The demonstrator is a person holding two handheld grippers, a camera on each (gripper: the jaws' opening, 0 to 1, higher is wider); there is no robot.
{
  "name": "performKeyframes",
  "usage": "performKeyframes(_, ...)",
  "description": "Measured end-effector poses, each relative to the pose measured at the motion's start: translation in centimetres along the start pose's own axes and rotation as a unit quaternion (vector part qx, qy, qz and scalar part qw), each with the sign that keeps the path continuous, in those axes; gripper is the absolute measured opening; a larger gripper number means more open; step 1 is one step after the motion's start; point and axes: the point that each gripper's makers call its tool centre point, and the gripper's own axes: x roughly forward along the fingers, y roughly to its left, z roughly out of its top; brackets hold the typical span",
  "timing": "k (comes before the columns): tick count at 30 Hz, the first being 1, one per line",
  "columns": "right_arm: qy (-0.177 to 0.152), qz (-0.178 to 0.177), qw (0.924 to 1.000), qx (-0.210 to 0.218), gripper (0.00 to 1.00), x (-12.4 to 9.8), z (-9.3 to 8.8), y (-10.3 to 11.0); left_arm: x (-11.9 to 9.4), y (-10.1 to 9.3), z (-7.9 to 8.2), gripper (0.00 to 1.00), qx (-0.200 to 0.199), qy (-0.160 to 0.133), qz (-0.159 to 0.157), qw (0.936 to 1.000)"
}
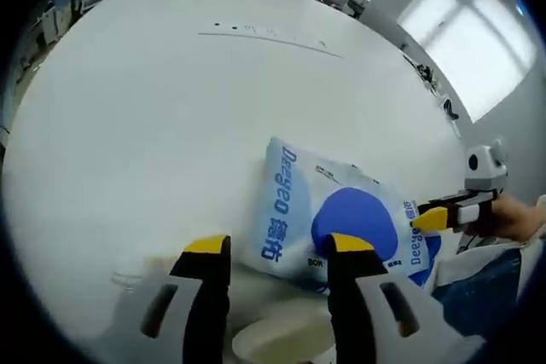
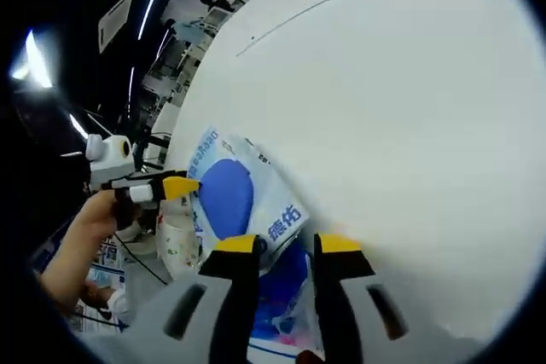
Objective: Arrange the tabletop items into an orderly group along one side of the table until the central work area is clear of visible clutter.
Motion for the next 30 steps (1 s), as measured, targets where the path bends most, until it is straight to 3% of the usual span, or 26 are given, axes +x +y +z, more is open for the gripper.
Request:
performKeyframes(4,-0.010,-0.004,0.9999,0.009,0.13,-0.1,0.4,-0.2,-0.1,0.3,0.1,0.37,0.007,-0.005,0.011,0.9999)
performKeyframes(9,-0.024,-0.003,0.9995,0.018,0.08,-0.2,1.0,-0.1,-0.2,0.8,-0.1,0.25,0.016,-0.005,0.024,0.9996)
performKeyframes(12,-0.034,-0.003,0.9991,0.026,0.05,-0.4,1.4,0.1,-0.6,0.6,0.2,0.21,0.008,-0.021,0.025,0.9994)
performKeyframes(17,-0.072,-0.009,0.9961,0.050,0.02,-1.3,3.4,0.3,-1.4,-0.1,1.5,0.08,0.002,-0.051,0.012,0.9986)
performKeyframes(23,-0.122,-0.007,0.9906,0.063,0.00,-2.6,6.0,0.5,-2.1,-1.2,3.0,0.05,-0.032,-0.088,-0.005,0.9956)
performKeyframes(30,-0.169,-0.010,0.9854,0.017,0.00,-4.4,10.1,0.6,-1.6,-2.9,4.0,0.04,-0.042,-0.105,-0.018,0.9934)
